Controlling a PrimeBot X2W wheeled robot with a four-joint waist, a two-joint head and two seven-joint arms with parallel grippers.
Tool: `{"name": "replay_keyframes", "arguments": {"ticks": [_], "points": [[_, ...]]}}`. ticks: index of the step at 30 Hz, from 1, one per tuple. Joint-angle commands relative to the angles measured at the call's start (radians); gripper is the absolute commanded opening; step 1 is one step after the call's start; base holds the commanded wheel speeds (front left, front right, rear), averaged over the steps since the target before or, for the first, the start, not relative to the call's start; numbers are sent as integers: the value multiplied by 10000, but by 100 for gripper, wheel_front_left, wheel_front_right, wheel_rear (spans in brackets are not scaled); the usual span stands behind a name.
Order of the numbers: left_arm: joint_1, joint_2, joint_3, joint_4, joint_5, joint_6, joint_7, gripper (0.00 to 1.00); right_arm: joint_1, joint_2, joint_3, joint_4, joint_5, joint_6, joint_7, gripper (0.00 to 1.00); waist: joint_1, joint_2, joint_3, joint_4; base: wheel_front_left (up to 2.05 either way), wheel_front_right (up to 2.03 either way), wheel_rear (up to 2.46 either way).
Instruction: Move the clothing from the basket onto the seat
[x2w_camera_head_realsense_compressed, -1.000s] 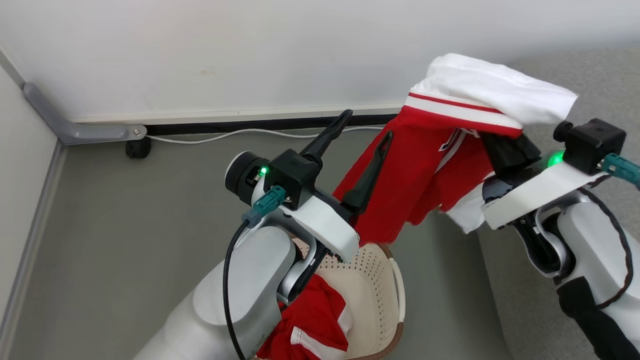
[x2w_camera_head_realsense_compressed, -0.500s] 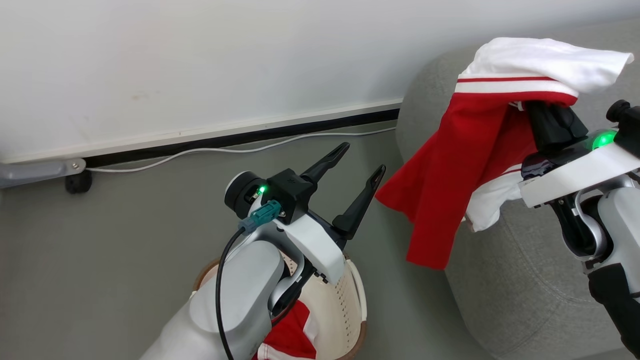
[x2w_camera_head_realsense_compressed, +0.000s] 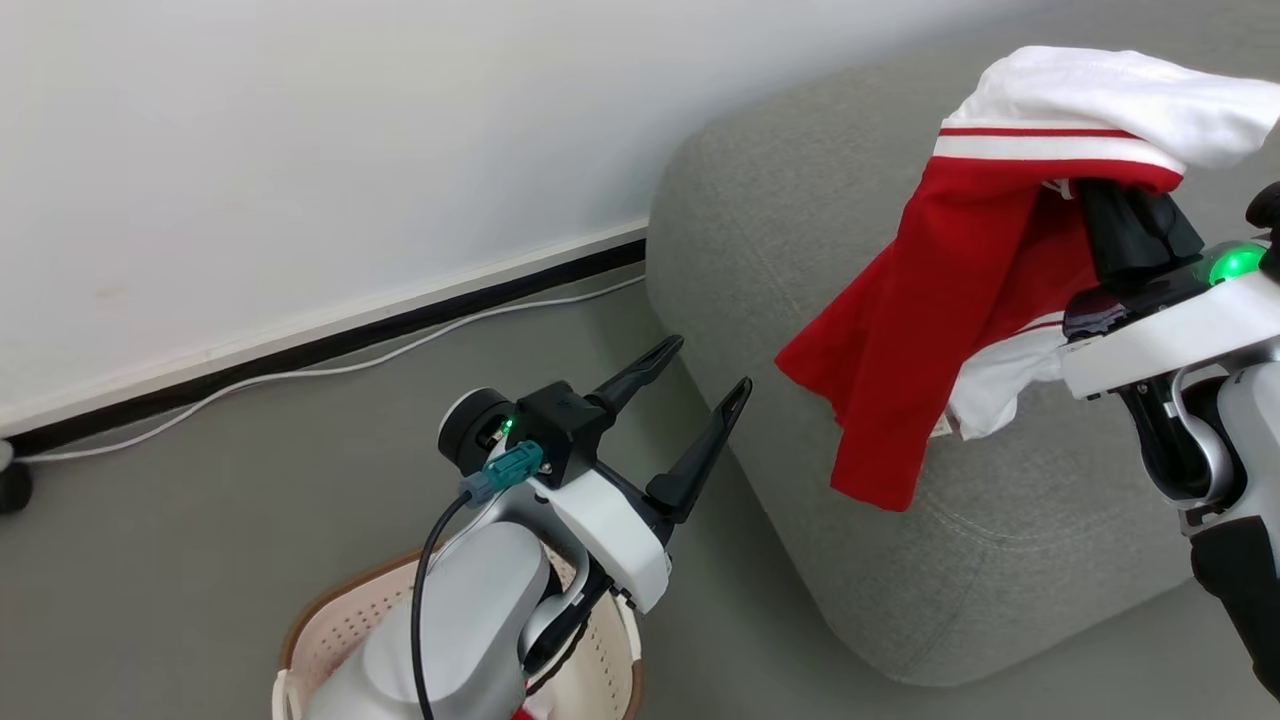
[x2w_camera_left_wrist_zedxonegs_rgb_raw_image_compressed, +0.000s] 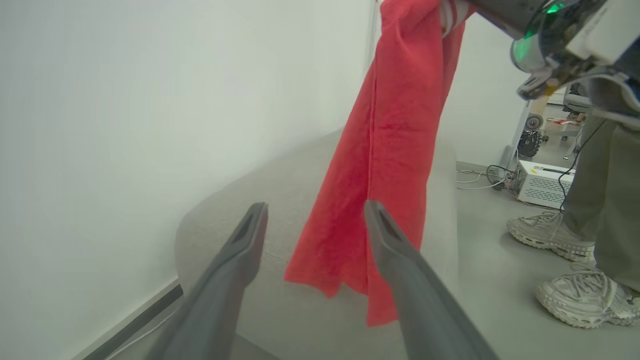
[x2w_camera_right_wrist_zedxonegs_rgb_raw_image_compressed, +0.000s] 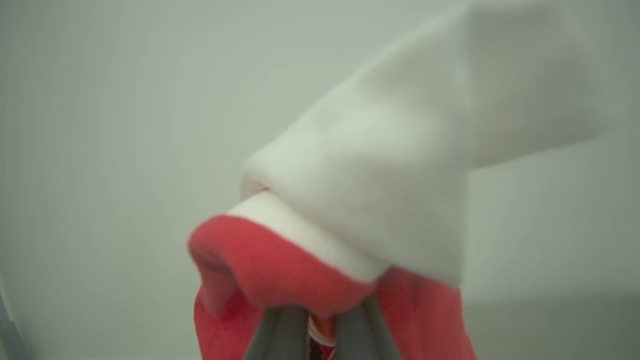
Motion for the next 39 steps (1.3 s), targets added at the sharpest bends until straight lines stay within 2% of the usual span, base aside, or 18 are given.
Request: {"name": "replay_keyframes", "arguments": {"ticks": [1,11,20,28,31,39], "points": [[-118,152,397,-325,-98,-59,-49,100,-142,-116,-24,-302,-32,40,-61,0,0,0,-106,-470,0,0,0],[125,168,162,-705,-260,-69,-49,100,-257,-260,-110,-350,3,40,-61,0,0,0,67,-1508,0,0,0],[-278,42,-215,-817,-45,-70,-49,100,-577,-826,-553,-535,-148,40,-61,0,0,0,1062,-1731,0,0,0],[-1040,-80,-442,-698,487,-70,-49,100,-1320,-1393,-1786,-454,-553,40,-61,0,0,0,2351,-1438,0,0,0],[-1532,-131,-609,-556,719,-70,-49,100,-1844,-1753,-2541,-178,-839,40,-61,0,0,0,3024,-1126,0,0,0],[-2165,-158,-1062,-543,649,-69,-49,100,-3088,-2535,-3638,791,-1326,40,-61,0,0,0,4131,-480,0,0,0]]}}
